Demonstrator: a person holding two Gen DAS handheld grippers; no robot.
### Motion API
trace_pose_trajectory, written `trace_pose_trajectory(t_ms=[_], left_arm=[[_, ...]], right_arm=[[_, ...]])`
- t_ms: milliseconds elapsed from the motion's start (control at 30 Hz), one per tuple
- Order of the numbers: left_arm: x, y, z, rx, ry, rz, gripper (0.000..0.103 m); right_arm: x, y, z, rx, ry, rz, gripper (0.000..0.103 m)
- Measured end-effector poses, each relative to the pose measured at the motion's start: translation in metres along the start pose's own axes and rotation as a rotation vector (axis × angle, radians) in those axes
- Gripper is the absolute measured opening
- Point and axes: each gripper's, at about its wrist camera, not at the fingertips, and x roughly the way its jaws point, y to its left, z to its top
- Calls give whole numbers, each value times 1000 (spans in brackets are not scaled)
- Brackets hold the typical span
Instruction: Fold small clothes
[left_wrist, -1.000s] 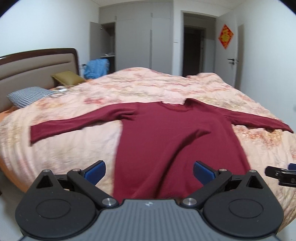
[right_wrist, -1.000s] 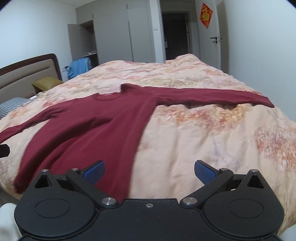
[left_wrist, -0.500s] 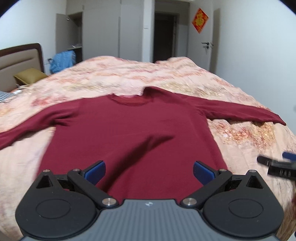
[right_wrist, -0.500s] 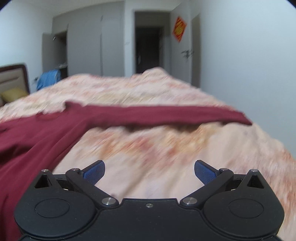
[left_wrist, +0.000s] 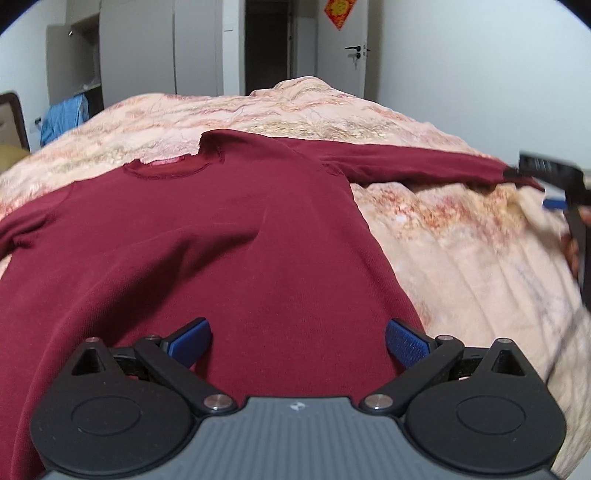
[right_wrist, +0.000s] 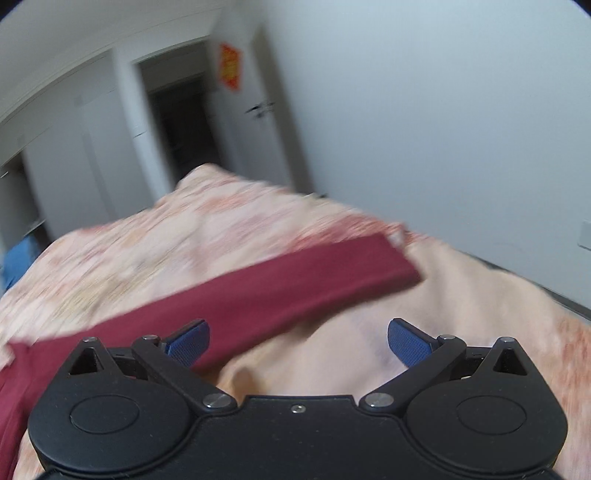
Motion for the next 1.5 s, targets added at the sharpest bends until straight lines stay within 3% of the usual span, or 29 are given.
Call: trace_pose_trajectory(t_ms=[133,300,333,400,433,567,700,900,1100,1300,1500], left_arm=[[-1,2,4,-3,19,-22,103],[-11,19,21,-59,51,-68,103],[-13,22,25,-66,55,-55,103],[-19,29,32,-71,57,-9,103],[-21,33,36,-71,58,16,103],[-31,54,46,-80,31,68,103],[-41,77,50,-98,5,90,103],[-52,111,53,-138,-30,141,103],[-69,149,50,-231,-91,222,103],[-87,187,39,-310,-130,284,103],[-100,213,23,-358,-135,331,103]], right_arm=[[29,-20,14,130,6,-62,93],[45,-31,18,216,-10,-165,44],[48,-30,20,215,-13,-175,38],[51,-27,24,193,-18,-181,13],[52,-24,27,175,-21,-184,9],[37,5,39,46,-95,-162,6],[13,54,51,-115,-187,-74,6],[-29,159,53,-354,-298,146,6],[-76,281,25,-565,-373,392,6],[-109,389,-33,-678,-291,595,6],[-123,458,-118,-854,-140,688,6]])
